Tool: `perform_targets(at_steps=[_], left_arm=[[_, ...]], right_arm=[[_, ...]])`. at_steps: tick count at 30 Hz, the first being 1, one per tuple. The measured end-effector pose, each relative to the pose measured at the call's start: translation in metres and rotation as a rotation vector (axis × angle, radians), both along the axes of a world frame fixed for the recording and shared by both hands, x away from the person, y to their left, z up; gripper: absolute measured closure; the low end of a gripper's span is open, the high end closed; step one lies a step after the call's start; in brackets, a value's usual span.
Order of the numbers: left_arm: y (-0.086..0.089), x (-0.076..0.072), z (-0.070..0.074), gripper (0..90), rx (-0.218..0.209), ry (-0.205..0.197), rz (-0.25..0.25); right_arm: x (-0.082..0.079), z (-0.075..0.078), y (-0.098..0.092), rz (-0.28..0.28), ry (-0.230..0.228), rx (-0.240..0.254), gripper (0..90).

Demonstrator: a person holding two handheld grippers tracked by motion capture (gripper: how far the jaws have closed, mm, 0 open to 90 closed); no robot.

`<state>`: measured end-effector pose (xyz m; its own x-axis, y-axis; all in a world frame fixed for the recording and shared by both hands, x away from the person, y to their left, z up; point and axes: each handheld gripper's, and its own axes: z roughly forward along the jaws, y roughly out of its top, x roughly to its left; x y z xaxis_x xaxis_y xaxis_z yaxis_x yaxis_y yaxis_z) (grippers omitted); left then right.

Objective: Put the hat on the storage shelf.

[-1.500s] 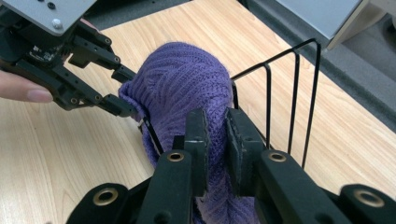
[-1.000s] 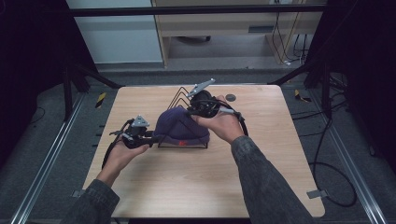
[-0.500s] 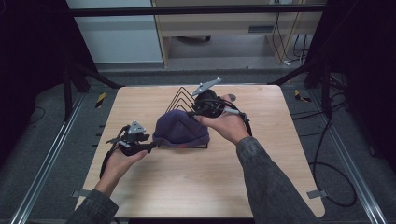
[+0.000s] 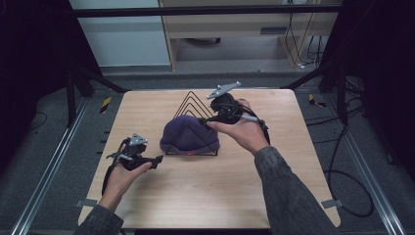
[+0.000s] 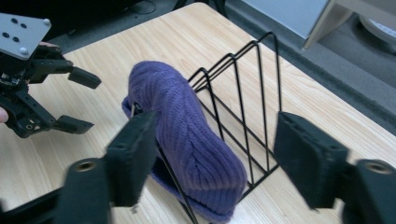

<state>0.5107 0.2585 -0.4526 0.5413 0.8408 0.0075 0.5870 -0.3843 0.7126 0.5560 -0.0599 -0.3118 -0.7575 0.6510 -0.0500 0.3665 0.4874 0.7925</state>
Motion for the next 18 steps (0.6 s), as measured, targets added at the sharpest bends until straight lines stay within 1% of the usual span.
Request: perform_targets(at_steps=[1, 3, 4, 6, 7, 10, 12, 13, 16, 18], left_arm=[[0.001, 0.000, -0.001, 13.7, 0.003, 0.003, 0.008], [0.004, 0.000, -0.005, 11.8, 0.008, 0.015, 0.021], [0.004, -0.001, -0.006, 10.9, 0.001, 0.022, 0.024], [0.005, -0.001, -0.009, 10.2, 0.005, 0.033, 0.025], [0.007, -0.001, -0.009, 10.2, 0.007, 0.035, 0.028], [0.009, -0.001, -0.010, 9.0, -0.004, 0.035, 0.044], [0.011, -0.001, -0.011, 7.5, -0.005, 0.039, 0.046], [0.012, -0.001, -0.012, 7.1, -0.006, 0.039, 0.049], [0.016, -0.001, -0.015, 6.2, -0.007, 0.043, 0.051], [0.020, 0.000, -0.016, 6.1, -0.002, 0.042, 0.059]], right_arm=[[0.000, 0.000, -0.002, -0.007, -0.001, 0.003, 25.9], [-0.001, 0.002, -0.007, -0.016, -0.002, 0.005, 23.0], [-0.002, 0.003, -0.010, -0.023, -0.007, 0.008, 21.2], [-0.003, 0.005, -0.016, -0.034, -0.008, 0.021, 19.1], [-0.003, 0.006, -0.018, -0.040, -0.011, 0.023, 18.6], [-0.006, 0.010, -0.027, -0.054, -0.024, 0.041, 15.5], [-0.008, 0.011, -0.033, -0.068, -0.023, 0.050, 12.5], [-0.009, 0.012, -0.036, -0.074, -0.020, 0.045, 11.5], [-0.012, 0.012, -0.045, -0.081, -0.033, 0.038, 9.3], [-0.015, 0.012, -0.053, -0.090, -0.036, 0.046, 8.6]])
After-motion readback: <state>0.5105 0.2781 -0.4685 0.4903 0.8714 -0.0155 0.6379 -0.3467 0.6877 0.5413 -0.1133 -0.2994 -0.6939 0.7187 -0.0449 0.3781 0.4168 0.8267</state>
